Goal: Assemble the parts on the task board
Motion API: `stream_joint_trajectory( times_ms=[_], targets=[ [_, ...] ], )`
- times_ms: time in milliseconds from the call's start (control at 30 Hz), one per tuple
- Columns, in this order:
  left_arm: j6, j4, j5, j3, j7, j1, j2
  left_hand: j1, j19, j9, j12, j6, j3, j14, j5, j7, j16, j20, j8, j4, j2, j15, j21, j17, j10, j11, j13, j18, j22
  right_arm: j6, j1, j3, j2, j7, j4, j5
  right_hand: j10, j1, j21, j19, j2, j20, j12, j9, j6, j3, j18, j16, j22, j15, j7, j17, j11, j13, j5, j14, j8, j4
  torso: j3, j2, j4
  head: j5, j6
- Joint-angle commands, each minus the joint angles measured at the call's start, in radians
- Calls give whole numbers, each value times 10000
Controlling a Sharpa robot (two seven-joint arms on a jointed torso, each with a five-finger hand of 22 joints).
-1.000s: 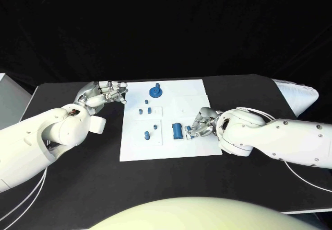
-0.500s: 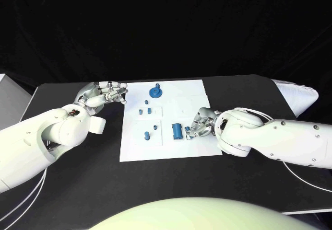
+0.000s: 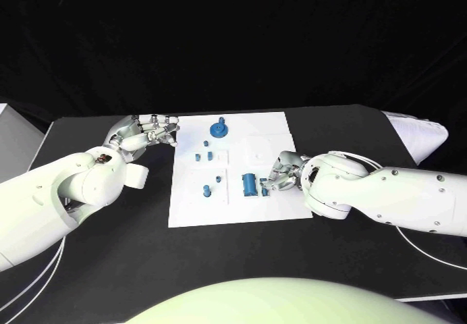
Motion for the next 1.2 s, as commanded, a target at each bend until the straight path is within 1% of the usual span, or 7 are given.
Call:
stream_joint_trajectory(
  times_ms=[33,200,633,867,967,1133,1200],
  targets=[
    [164,27,-7,7,32,-7,10,1,52,-10,52,-55,17,1,40,12,44,-2,26,57,33,-46,-69,11,-30,9,9,132,-10,-39,-9,-1,16,65,17,-50,1039,-290,-28,781,14,5,34,-40,66,-179,-74,62,1875,-23,41,2634,-56,2635,-347,1043,-28,23,5,-1,-7,-5,-1],
    [159,18,-10,7,26,-7,15,1,52,-10,52,-55,17,1,40,12,44,-2,26,57,33,-46,-69,11,-30,9,9,132,-10,-192,-17,-1,-22,174,90,-29,1039,-510,-43,781,66,3,34,-99,80,-528,-71,62,1877,-29,28,2634,-65,2635,-699,1043,-21,32,7,-2,0,-2,-1],
    [149,-4,-16,7,36,-8,28,-6,55,-14,66,-61,17,-3,42,15,45,-1,27,73,35,-42,-80,17,-63,13,13,130,-17,-218,-51,0,-386,417,260,-26,1039,-375,-52,781,62,-4,34,-143,76,-816,-70,62,1881,-41,11,2634,-79,2635,-762,1043,-11,-2,1,-10,-1,3,50],
    [109,-15,-7,7,141,-8,38,-7,56,-15,73,-64,16,-4,42,16,45,-1,27,77,33,-41,-84,19,-77,15,15,130,-19,-832,-68,4,-706,1016,322,223,1039,36,-214,758,15,-2,34,-208,-20,-1094,-42,52,1830,-32,42,2612,-57,2635,-804,1038,-43,-2,14,-17,-23,8,113],
    [50,-45,34,7,272,-8,45,-12,56,-15,77,-63,13,-5,41,16,45,0,28,82,32,-40,-86,20,-78,15,16,129,-21,-1552,-69,14,-912,1856,301,801,1039,315,-396,728,9,21,34,-266,-205,-1242,-12,6,1770,11,115,2514,-1,2635,-709,1017,-128,3,8,-35,-19,-12,163],
    [-141,-176,204,7,588,-8,108,-38,54,-15,98,-56,2,-9,37,10,45,5,35,106,30,-34,-100,23,-75,14,23,125,-28,-2831,-52,45,-1070,4824,-179,3099,961,956,-890,641,126,113,-136,-405,-568,-1173,68,-75,1602,126,277,2350,139,2553,-500,980,-334,-40,-2,-136,-34,-11,296],
    [-251,-265,273,7,710,-7,163,-57,49,-15,111,-52,-5,-16,33,6,43,9,39,124,27,-32,-113,25,-78,13,27,123,-36,-3119,-42,64,-1033,6144,-513,4380,662,1329,-1893,459,102,168,-755,-449,-680,-991,238,-308,1239,178,349,1903,204,2256,-409,869,-393,-102,-3,-175,-36,12,395]
  ],
)
